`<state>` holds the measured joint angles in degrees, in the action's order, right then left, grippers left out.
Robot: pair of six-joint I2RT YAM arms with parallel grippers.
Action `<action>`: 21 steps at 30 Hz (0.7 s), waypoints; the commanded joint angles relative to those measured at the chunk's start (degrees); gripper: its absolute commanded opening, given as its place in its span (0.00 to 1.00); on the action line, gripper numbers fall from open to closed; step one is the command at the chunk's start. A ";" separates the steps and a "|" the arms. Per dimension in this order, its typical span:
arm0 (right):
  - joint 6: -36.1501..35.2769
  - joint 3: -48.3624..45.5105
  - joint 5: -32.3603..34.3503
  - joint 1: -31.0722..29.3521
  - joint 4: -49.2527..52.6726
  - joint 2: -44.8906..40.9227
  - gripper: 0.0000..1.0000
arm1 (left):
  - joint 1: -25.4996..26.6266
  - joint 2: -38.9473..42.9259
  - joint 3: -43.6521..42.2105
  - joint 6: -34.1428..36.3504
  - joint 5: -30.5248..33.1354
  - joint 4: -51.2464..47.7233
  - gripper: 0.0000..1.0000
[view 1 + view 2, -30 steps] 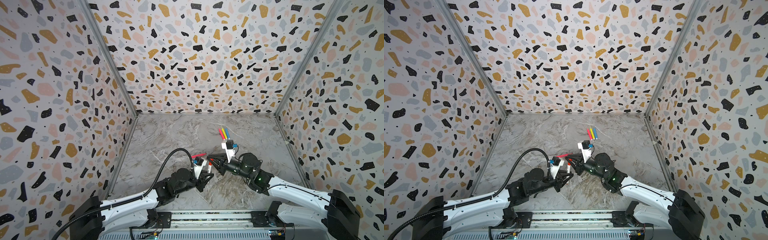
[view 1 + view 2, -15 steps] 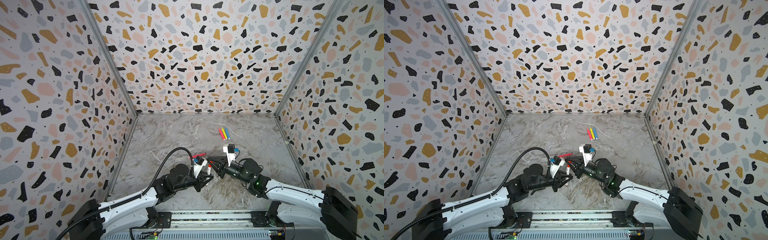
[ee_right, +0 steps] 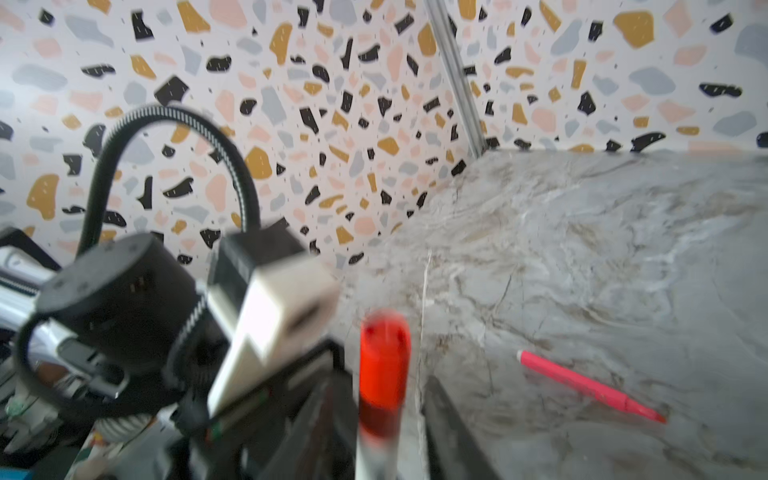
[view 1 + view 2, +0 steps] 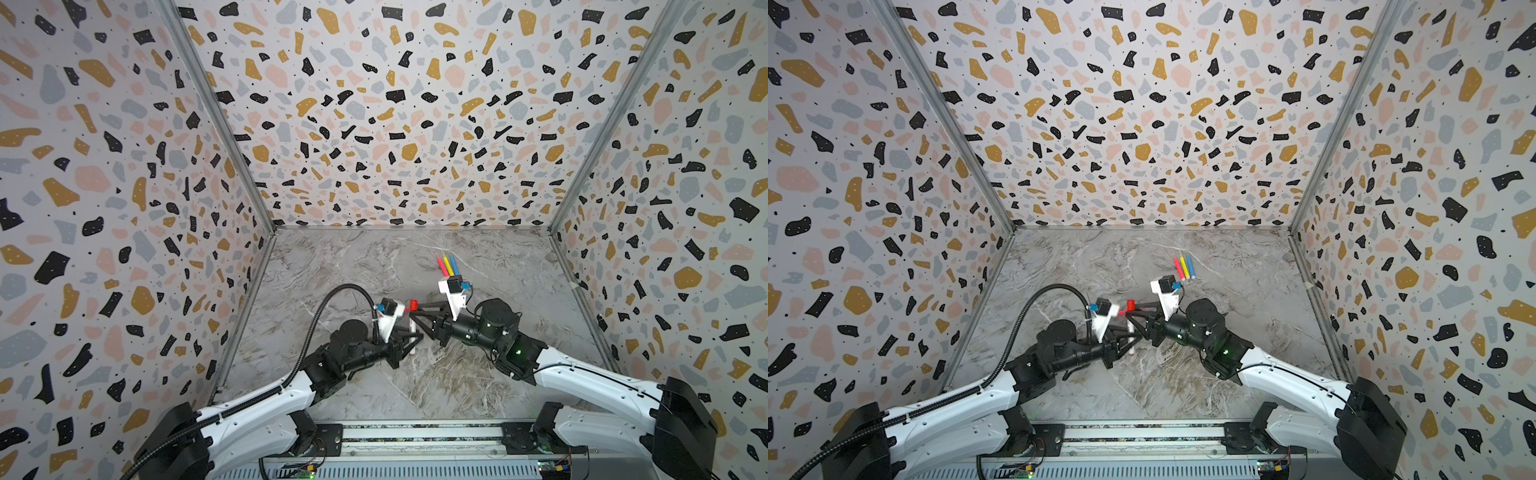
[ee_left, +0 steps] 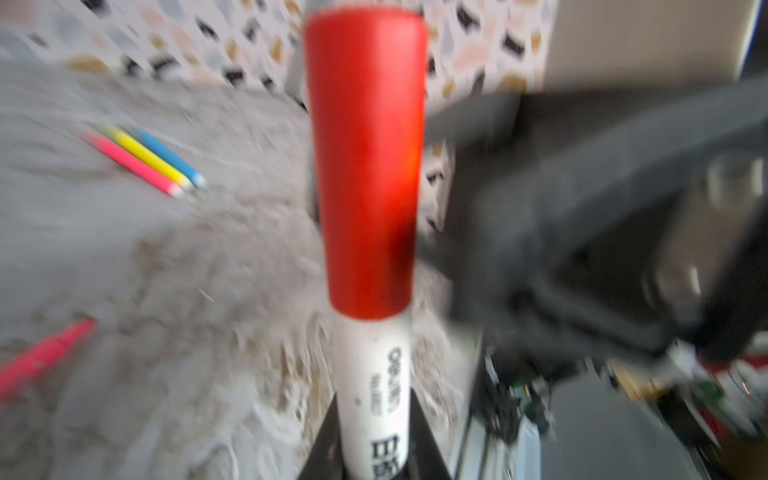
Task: Insert the pens into the pen caps
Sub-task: 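Grip the capped white marker with the right gripper beside the left gripper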
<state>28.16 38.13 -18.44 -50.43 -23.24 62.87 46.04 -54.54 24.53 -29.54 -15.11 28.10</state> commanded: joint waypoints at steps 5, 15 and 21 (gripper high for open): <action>-7.13 7.27 -6.99 5.75 17.11 -6.68 0.69 | -1.00 5.18 -6.96 -3.44 5.79 11.23 0.00; -11.17 14.40 -13.68 5.73 21.35 -0.37 0.65 | 1.61 6.31 -7.32 -0.34 6.97 8.32 0.00; -12.28 16.76 -13.72 3.27 21.42 5.23 0.54 | 3.46 5.24 -6.42 -0.08 7.90 9.32 0.00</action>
<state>17.19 52.27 -30.52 -46.33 -2.94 67.22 48.71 -49.10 16.38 -30.85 -8.34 34.22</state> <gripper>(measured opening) 0.554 0.160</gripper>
